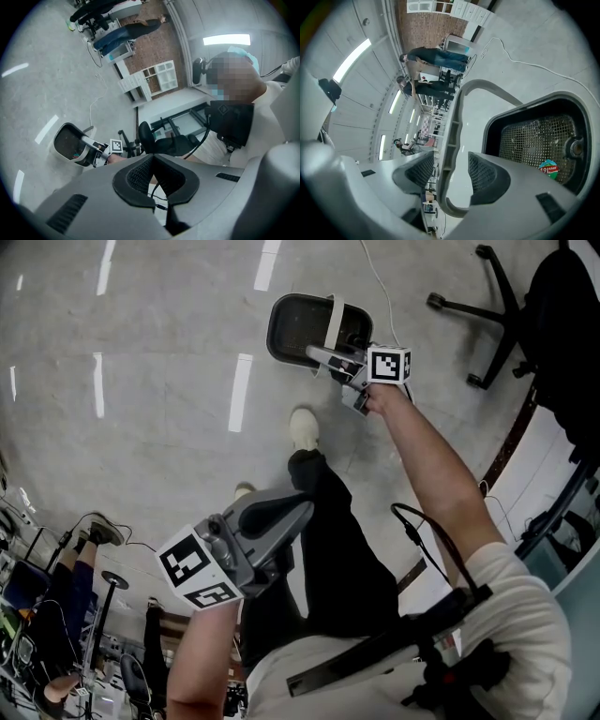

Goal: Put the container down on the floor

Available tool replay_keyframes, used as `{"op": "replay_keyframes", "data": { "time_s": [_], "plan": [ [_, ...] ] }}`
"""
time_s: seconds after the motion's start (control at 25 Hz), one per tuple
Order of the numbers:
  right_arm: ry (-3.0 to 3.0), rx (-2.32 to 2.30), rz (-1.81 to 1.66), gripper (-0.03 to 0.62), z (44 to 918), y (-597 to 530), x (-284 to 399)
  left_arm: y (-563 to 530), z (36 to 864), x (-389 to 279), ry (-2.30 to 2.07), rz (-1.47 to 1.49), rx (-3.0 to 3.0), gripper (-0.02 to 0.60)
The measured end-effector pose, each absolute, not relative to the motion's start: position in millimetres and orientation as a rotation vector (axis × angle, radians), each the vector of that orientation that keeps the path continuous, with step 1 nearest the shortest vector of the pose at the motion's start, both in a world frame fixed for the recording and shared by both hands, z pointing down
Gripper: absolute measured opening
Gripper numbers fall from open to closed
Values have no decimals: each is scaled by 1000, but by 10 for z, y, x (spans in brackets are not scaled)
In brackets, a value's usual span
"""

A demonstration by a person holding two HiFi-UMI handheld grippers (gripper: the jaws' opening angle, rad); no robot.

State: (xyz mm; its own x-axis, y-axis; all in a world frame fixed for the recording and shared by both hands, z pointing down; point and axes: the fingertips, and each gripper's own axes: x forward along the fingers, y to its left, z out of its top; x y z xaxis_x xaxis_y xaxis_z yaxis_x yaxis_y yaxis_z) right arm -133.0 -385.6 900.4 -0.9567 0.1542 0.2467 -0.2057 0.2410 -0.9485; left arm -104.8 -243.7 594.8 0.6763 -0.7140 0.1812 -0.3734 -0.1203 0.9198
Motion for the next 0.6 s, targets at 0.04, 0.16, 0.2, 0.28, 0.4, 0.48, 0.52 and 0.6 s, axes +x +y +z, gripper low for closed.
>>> {"op": "replay_keyframes", "data": {
  "time_s": [0.04,0.16,0.2,0.28,0.4,0.48,0.52,0.6],
  "plan": [
    [-2224,55,1777,192,9006,-3861,-1320,-2439,5946,-1050,-877,-367,1735,9],
    [-2198,81,1803,212,9023,-3867,-1268,-2438,5926,-1053,-868,-368,1739,9],
    [-2203,91,1779,218,9035,-3881,-1243,-2436,5918,-1059,-865,-368,1740,9],
    [-2208,105,1747,221,9037,-3885,-1184,-2428,5891,-1052,-856,-369,1744,9],
    [-2196,126,1748,229,9013,-3842,-1034,-2404,5851,-1001,-839,-370,1752,9],
    [-2191,156,1747,230,9013,-3830,-931,-2383,5847,-985,-837,-367,1754,9],
    [-2189,175,1746,232,9011,-3828,-877,-2370,5842,-977,-834,-367,1755,9],
    [-2186,207,1746,233,8987,-3812,-770,-2337,5817,-953,-825,-365,1757,9]
  ]
}}
